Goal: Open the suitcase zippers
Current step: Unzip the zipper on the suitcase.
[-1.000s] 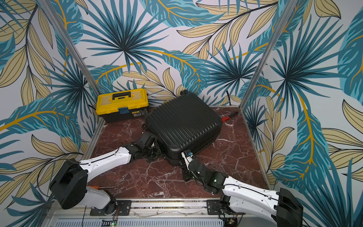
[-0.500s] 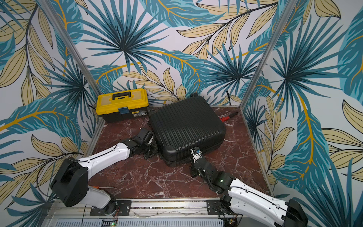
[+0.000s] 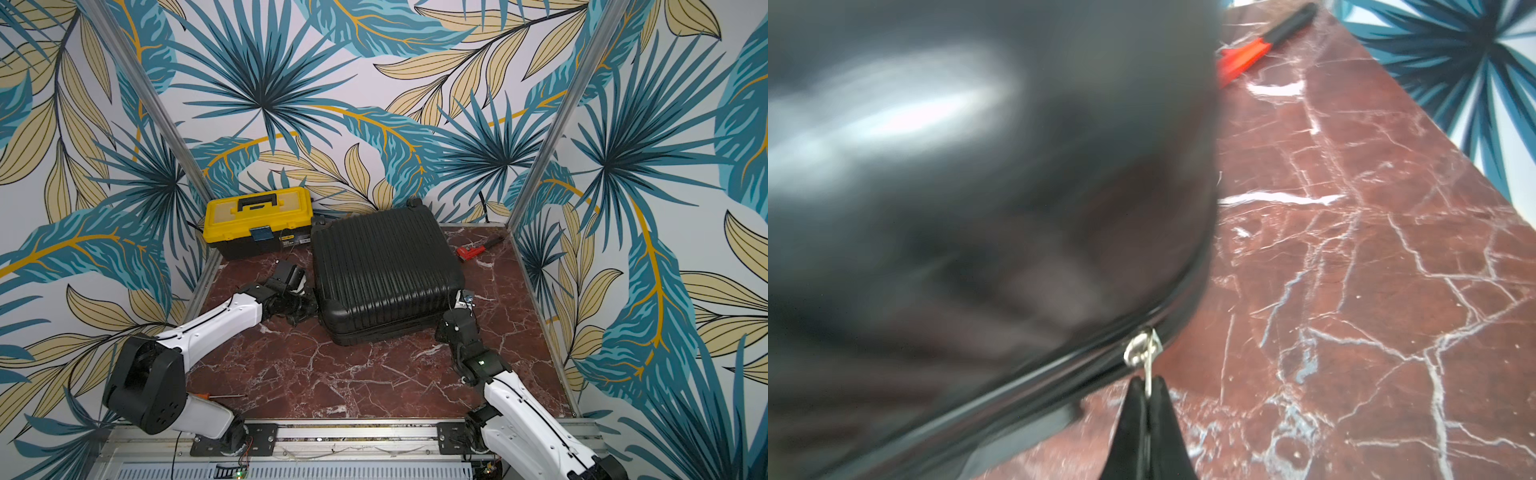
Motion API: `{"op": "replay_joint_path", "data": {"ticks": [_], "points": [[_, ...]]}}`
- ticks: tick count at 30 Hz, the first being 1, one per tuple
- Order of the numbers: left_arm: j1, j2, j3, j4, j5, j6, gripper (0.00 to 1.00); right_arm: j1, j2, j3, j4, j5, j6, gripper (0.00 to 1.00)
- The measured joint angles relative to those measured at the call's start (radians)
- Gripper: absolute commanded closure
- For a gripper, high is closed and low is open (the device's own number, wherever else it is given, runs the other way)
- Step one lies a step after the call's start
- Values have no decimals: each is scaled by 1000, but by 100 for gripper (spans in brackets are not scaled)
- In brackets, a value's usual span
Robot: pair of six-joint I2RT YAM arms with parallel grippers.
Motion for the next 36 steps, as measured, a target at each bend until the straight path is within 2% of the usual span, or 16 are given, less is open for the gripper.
{"op": "replay_joint_path", "data": {"ticks": [2,5,7,10,13,15,18,22,26,31,36], "points": [[31,16,26,-24,6,16,37,-14,23,0,39,-40,-4,100],[92,50,90,-83,-21,34,13,-26,31,0,68,-117,-4,100],[116,95,166,-137,-47,52,2,-11,29,-2,69,-155,-3,100],[139,199,318,-205,-66,81,1,60,8,-17,66,-175,9,100],[143,261,446,-248,-134,89,1,192,-27,-29,37,-143,34,100],[131,230,473,-263,-200,90,0,269,-53,-33,5,-126,60,100],[96,93,465,-287,-290,77,1,351,-105,-51,-22,-111,110,100],[34,-188,370,-296,-350,36,1,393,-122,-70,-17,-102,159,100],[-106,-379,228,-306,-346,-67,0,477,-37,-63,15,-58,203,100],[-265,-487,-26,-317,-300,-305,5,658,68,-41,93,74,296,100],[-405,-579,-217,-265,-286,-519,12,767,182,-35,207,164,397,100]]}}
